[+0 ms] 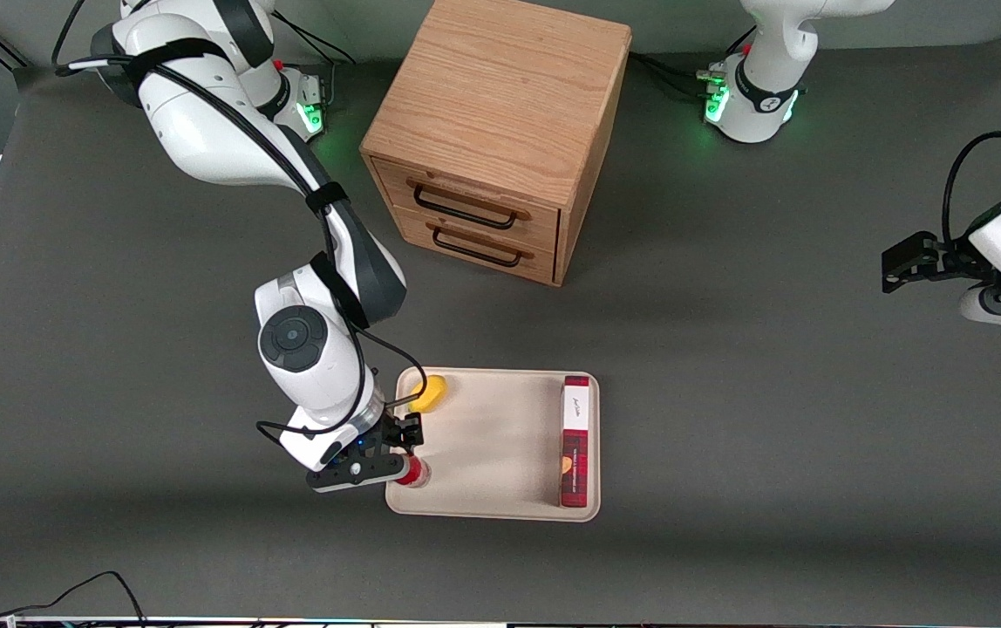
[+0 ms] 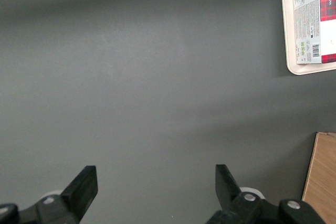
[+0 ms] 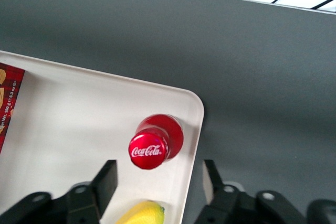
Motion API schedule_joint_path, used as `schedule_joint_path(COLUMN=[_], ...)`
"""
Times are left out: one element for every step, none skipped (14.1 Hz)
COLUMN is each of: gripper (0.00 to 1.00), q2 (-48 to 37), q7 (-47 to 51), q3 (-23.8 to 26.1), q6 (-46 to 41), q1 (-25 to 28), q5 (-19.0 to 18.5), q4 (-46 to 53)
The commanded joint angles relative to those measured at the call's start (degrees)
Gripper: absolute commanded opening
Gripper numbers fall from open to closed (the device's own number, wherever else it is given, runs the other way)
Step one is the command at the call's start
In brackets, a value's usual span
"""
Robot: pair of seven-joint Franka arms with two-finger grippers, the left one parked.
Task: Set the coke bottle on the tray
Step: 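Raise the open right gripper up away from the bottle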
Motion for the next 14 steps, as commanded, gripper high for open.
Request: schedule_joint_path(gripper=[1.00, 1.00, 1.00, 1.00, 1.00, 1.00, 1.00, 1.00, 1.00, 1.00, 1.00, 1.00, 1.00, 1.00], q2=[0.32, 0.05, -0.56, -1.09, -1.88, -3.02, -4.51, -7.30, -11.25, -15.38, -19.25, -23.98, -28.90, -33.83], q7=[1.83, 1.83, 1.83, 1.83, 1.83, 1.74, 1.83, 2.00, 2.00, 2.09, 2.01, 1.92, 1.83, 1.74], q3=[-0.46, -0.46, -0.37, -0.37, -0.37, -0.28, -0.28, -0.19, 0.07, 0.07, 0.07, 0.16, 0.25, 0.25], q6=[-0.24, -0.51, -0.60, -0.95, -3.04, -5.32, -8.30, -12.94, -16.21, -17.72, -19.30, -20.45, -20.81, -21.34], q1=[0.44, 0.27, 0.09, -0.09, -0.17, -0.26, -0.52, -1.14, -1.66, -2.02, -2.80, -3.86, -4.48, -5.70], q5=[-1.31, -1.31, -1.23, -1.23, -1.23, -1.05, -0.88, -0.61, -0.61, -0.52, -0.52, -0.52, -0.52, -0.52], q4=[1.76, 1.76, 1.50, 1.33, 1.32, 1.32, 1.06, -0.77, -3.92, -7.60, -11.38, -15.86, -20.60, -25.43])
